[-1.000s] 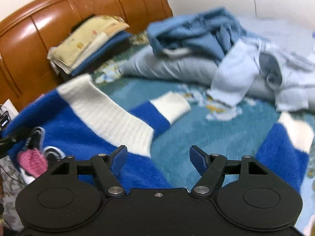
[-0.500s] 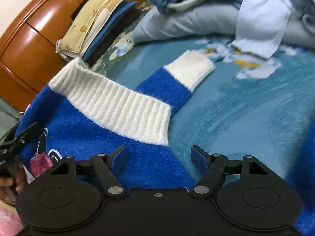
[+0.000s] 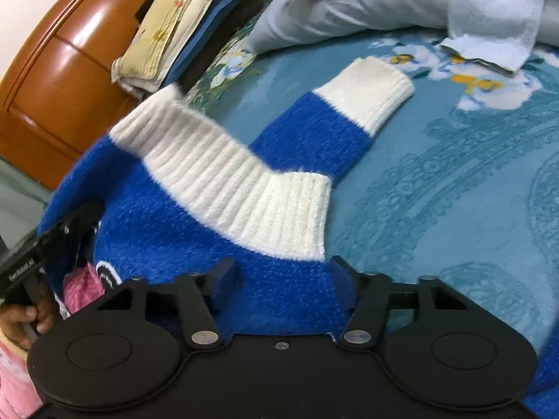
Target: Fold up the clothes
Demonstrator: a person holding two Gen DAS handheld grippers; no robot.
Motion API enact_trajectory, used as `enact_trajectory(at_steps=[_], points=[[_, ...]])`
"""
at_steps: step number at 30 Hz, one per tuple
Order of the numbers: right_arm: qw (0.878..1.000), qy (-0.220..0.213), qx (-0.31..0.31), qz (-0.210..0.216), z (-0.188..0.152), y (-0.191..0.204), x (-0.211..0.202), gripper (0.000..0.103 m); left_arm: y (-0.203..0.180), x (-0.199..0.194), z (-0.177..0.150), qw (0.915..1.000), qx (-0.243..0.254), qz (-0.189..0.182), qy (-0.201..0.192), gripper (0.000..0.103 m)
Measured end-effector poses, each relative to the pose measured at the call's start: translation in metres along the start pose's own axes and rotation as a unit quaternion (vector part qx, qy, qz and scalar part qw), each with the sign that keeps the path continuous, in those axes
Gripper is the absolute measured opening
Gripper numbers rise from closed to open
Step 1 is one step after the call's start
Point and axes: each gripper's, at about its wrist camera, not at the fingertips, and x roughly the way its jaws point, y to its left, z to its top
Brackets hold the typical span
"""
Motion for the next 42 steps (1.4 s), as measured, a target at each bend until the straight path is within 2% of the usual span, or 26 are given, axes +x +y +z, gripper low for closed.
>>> enact_trajectory(at_steps=[1, 2, 4, 7, 11, 15, 19, 22, 27, 35, 37, 38, 39, 40, 42], points=[[1.000, -0.003, -0.011, -0.016, -0.002, 0.005, 0.000, 0.026, -0.002, -0.001, 0.000, 1.0000, 0.002, 0.004, -0.001, 0.025], [0.999, -0.005, -0.024, -0.037, -0.004, 0.009, -0.001, 0.018, -0.003, -0.002, -0.001, 1.0000, 0.002, 0.007, -0.004, 0.020], [0.997, -0.022, -0.052, -0.056, -0.011, 0.020, -0.008, 0.013, -0.004, -0.006, -0.001, 0.9999, -0.003, 0.006, -0.014, 0.016], [0.994, -0.058, -0.073, -0.064, -0.018, 0.030, -0.026, 0.012, -0.007, -0.011, 0.000, 0.9996, 0.000, 0.004, -0.026, 0.014], [0.987, -0.122, -0.063, -0.078, -0.014, 0.033, -0.058, 0.011, -0.010, -0.013, 0.006, 0.9993, -0.005, 0.005, -0.037, 0.013], [0.975, -0.193, -0.046, -0.099, -0.001, 0.032, -0.092, 0.011, -0.009, -0.009, 0.019, 0.9986, -0.016, -0.003, -0.050, 0.013], [0.962, -0.236, -0.052, -0.125, 0.016, 0.036, -0.118, 0.010, -0.017, 0.003, 0.037, 0.9982, -0.008, -0.006, -0.059, 0.013], [0.955, -0.251, -0.062, -0.149, 0.030, 0.039, -0.125, 0.010, -0.025, 0.014, 0.050, 0.9980, 0.000, -0.004, -0.063, 0.012], [0.944, -0.269, -0.053, -0.184, 0.056, 0.026, -0.127, 0.010, -0.029, 0.043, 0.072, 0.9978, -0.016, -0.004, -0.065, 0.013], [0.922, -0.294, -0.037, -0.249, 0.096, 0.006, -0.117, 0.009, -0.040, 0.097, 0.087, 0.9968, -0.037, 0.002, -0.071, 0.012], [0.915, -0.298, -0.035, -0.269, 0.106, -0.001, -0.111, 0.005, -0.038, 0.109, 0.088, 0.9967, -0.048, 0.004, -0.065, 0.012], [0.906, -0.306, -0.041, -0.288, 0.109, -0.002, -0.109, 0.000, -0.037, 0.116, 0.089, 0.9969, -0.051, 0.004, -0.059, 0.012], [0.895, -0.316, -0.050, -0.309, 0.112, -0.003, -0.108, 0.000, -0.036, 0.123, 0.088, 0.9971, -0.054, 0.004, -0.054, 0.012], [0.892, -0.316, -0.053, -0.318, 0.117, -0.007, -0.107, 0.001, -0.035, 0.129, 0.085, 0.9972, -0.055, 0.006, -0.051, 0.012], [0.899, -0.310, -0.014, -0.309, 0.124, -0.023, -0.108, 0.001, -0.034, 0.138, 0.079, 0.9975, -0.051, 0.016, -0.046, 0.012]])
